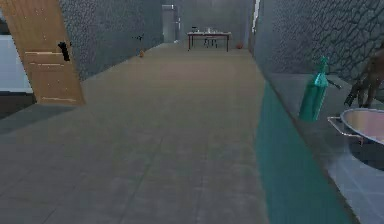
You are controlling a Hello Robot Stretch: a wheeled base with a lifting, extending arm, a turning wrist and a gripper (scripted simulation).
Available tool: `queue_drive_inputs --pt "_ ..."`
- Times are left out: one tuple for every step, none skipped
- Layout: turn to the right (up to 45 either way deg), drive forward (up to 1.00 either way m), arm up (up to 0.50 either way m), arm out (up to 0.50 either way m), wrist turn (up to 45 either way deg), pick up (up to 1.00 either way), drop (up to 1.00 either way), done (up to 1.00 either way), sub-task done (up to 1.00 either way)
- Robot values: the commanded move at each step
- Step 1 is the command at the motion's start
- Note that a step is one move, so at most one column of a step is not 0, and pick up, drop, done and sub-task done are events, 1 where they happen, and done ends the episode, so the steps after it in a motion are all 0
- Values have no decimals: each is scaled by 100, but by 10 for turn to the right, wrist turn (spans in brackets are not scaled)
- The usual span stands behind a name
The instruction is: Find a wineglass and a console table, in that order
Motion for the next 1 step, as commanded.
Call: queue_drive_inputs --pt "-420 0 0 0 0 0 0 0 0"
